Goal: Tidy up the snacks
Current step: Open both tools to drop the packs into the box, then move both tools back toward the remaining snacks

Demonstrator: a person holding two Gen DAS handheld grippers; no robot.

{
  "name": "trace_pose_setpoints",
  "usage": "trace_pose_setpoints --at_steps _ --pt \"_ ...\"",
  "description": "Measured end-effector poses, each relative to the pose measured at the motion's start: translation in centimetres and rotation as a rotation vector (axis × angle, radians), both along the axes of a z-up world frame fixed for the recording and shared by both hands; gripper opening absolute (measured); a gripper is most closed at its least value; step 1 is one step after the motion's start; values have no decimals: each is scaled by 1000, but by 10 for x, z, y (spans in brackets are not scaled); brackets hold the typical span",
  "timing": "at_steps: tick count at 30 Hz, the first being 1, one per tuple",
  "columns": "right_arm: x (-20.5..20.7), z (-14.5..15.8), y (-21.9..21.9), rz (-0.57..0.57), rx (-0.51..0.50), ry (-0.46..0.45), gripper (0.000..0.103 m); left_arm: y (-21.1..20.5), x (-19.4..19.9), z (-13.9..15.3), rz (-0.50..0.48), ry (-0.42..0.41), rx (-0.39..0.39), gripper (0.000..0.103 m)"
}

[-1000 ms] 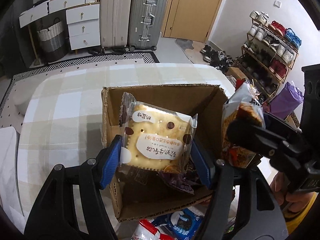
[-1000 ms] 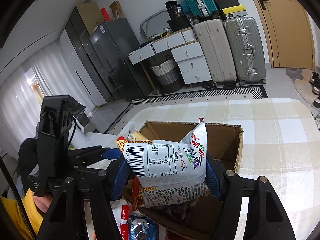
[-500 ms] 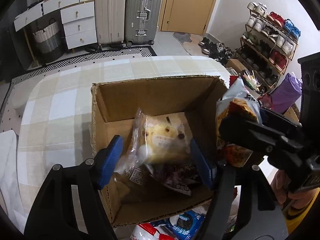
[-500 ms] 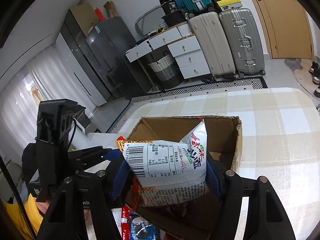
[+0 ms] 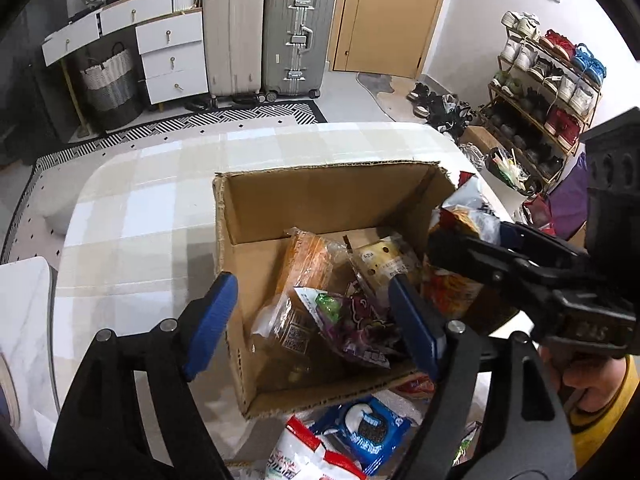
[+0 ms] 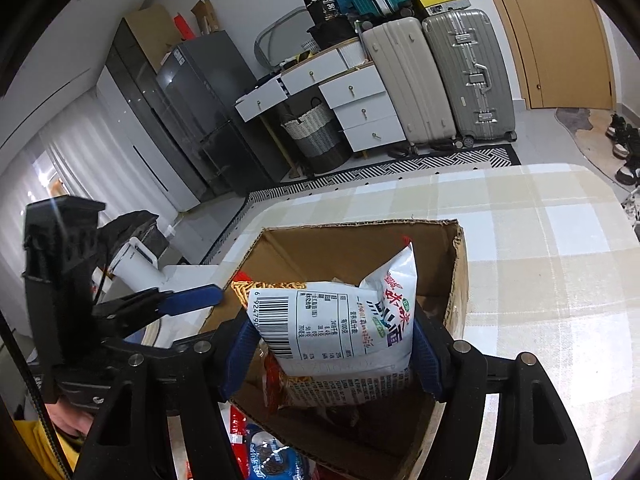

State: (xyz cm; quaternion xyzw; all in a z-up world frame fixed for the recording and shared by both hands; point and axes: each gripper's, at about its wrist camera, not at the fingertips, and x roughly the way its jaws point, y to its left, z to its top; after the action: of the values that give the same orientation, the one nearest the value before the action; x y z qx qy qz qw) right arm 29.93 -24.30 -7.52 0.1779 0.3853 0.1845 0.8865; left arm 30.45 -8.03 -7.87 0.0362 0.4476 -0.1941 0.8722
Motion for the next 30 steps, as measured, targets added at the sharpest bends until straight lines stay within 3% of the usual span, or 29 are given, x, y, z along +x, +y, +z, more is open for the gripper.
trace_pose_setpoints --at_steps 10,19,30 --pt "-12 9 2 -39 -58 -13 80 21 -29 21 43 -31 20 78" --pt "-45 41 4 -58 -82 -90 81 32 -75 52 48 -79 31 80" --pt "-134 86 19 -42 -57 -208 82 52 -158 89 82 -151 10 80"
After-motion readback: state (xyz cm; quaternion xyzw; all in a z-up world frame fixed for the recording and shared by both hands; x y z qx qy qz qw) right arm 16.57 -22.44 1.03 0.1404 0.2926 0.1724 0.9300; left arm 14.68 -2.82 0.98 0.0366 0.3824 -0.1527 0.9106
